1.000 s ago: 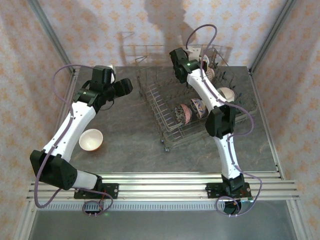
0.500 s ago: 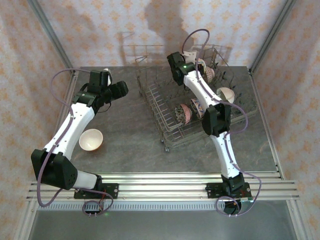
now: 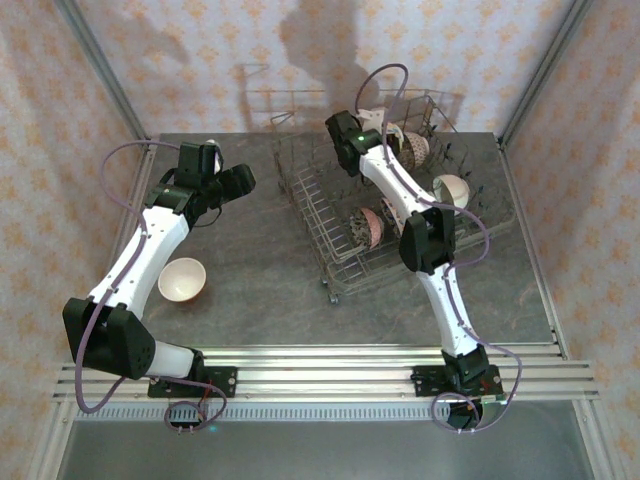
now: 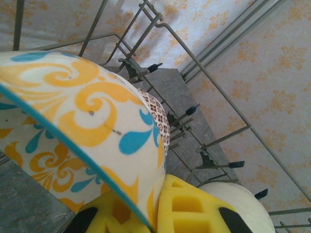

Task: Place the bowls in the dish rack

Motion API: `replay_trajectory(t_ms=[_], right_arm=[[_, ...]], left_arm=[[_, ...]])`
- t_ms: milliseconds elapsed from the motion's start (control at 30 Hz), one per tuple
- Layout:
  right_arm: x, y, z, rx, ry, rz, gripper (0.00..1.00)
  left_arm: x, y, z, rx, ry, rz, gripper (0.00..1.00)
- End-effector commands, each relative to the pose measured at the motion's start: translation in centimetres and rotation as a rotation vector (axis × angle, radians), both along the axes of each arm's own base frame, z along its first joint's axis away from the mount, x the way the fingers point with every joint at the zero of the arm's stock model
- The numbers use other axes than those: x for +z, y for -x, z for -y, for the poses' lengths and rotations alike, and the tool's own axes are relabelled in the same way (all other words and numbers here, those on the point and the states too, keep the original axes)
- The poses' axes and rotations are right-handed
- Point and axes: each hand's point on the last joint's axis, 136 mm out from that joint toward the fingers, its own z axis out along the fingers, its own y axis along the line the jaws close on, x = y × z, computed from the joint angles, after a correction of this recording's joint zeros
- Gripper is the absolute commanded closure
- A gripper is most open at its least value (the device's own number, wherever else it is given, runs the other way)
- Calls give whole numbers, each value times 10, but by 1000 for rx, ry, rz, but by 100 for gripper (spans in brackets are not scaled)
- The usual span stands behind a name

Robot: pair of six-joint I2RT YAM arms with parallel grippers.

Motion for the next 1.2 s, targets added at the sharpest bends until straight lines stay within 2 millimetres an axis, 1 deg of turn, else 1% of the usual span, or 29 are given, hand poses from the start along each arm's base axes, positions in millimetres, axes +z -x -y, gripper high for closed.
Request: replay_trajectory(t_ms=[0, 167, 267, 467, 567, 933, 1100, 1133, 1167], right_arm=[[3, 1, 0, -29, 1, 33, 100], [-7, 6, -7, -24, 6, 5, 100], [-13, 9, -6, -34, 13, -9, 100], [-20, 14, -5, -41, -2, -39, 90], [-24, 15, -5, -42, -5, -51, 87], [-35, 11, -9, -36, -37, -62, 85], [-44, 9, -10, -30, -40, -80, 84], [-46, 9, -11, -29, -40, -83, 84], [-47, 8, -10, -29, -41, -85, 79]], left_arm=[[4, 6, -4, 23, 19, 10, 24], [2, 7, -3, 27, 34, 1, 25], [1, 7, -3, 32, 39, 1, 25], [0, 6, -2, 35, 48, -4, 25], [1, 6, -2, 35, 50, -5, 25], [-4, 6, -3, 40, 46, -21, 25], [-6, 7, -4, 47, 45, -29, 25], [-6, 7, -3, 47, 48, -30, 25], [-7, 6, -3, 46, 49, -33, 25]])
